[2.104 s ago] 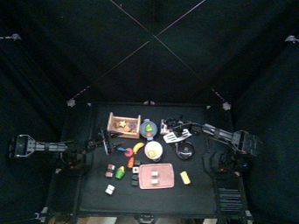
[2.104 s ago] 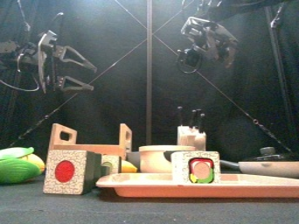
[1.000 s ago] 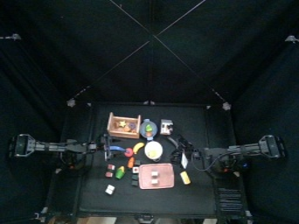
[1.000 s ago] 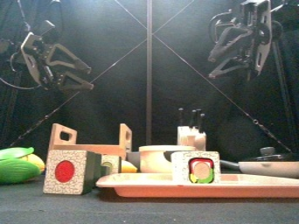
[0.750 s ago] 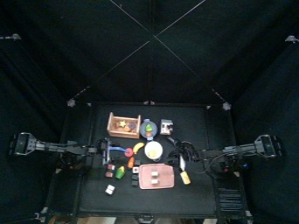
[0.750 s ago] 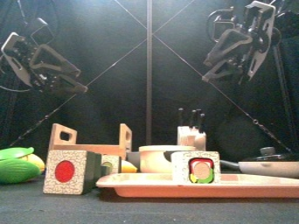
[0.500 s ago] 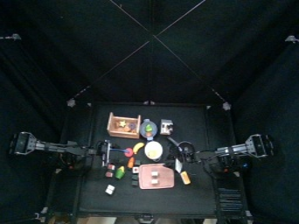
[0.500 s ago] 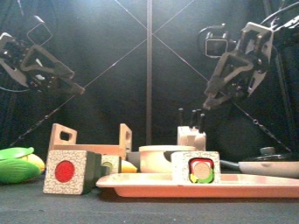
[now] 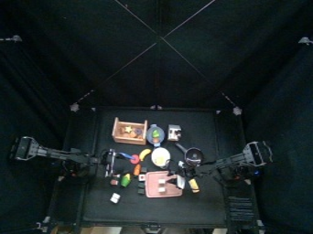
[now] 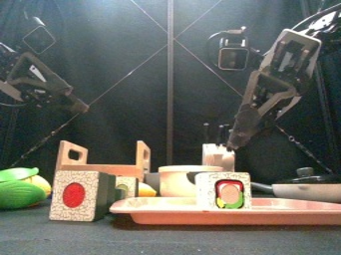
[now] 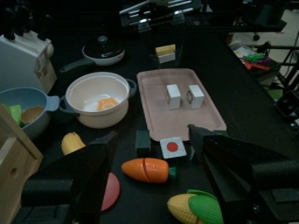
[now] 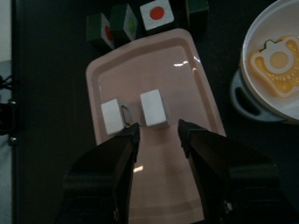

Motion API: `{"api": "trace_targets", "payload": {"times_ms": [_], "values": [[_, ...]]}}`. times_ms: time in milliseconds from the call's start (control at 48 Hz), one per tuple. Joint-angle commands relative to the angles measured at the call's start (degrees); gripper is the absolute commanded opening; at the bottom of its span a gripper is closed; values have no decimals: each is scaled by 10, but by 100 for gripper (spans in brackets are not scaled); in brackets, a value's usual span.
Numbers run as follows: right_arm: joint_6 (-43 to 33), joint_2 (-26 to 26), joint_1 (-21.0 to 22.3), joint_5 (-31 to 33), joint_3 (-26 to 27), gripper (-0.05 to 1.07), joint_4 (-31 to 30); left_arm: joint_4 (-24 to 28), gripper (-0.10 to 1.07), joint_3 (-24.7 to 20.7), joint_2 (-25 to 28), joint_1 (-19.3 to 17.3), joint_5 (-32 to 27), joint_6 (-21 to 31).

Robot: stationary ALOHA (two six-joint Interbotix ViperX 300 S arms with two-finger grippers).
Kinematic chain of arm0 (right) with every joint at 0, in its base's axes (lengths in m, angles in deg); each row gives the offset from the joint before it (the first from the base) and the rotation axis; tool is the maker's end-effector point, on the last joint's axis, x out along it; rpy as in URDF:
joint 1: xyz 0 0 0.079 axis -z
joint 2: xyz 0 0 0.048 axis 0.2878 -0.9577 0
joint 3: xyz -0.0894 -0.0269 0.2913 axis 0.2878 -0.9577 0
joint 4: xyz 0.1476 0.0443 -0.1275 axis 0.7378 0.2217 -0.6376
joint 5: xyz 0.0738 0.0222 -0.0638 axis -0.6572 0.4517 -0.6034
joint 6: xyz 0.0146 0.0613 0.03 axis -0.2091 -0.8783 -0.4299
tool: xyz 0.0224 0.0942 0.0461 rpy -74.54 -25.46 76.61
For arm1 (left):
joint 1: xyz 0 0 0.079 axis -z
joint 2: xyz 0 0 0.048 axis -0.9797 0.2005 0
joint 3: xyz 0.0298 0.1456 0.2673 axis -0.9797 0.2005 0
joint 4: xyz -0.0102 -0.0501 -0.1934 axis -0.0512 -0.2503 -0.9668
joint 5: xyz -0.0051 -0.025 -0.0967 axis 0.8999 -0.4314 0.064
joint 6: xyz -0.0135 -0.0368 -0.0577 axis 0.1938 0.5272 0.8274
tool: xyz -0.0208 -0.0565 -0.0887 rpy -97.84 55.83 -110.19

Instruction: Grab sushi piece

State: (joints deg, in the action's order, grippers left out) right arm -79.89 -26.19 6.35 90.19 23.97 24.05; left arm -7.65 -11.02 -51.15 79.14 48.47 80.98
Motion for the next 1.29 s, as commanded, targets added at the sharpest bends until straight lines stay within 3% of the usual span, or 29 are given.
{"api": "trace_targets", "payload": {"times_ms": [0,229,479,1271], "values": [[0,-5,-12,30,34,78,-17,-5,98,-5,1,1,1,0],[-4,-42,-45,84,75,78,-27,-11,98,-5,1,1,0,-1],[-4,-52,-45,106,85,78,-35,-11,98,-5,1,1,0,-1],[4,-65,-45,120,111,78,-43,-11,98,-3,1,1,0,0]]}}
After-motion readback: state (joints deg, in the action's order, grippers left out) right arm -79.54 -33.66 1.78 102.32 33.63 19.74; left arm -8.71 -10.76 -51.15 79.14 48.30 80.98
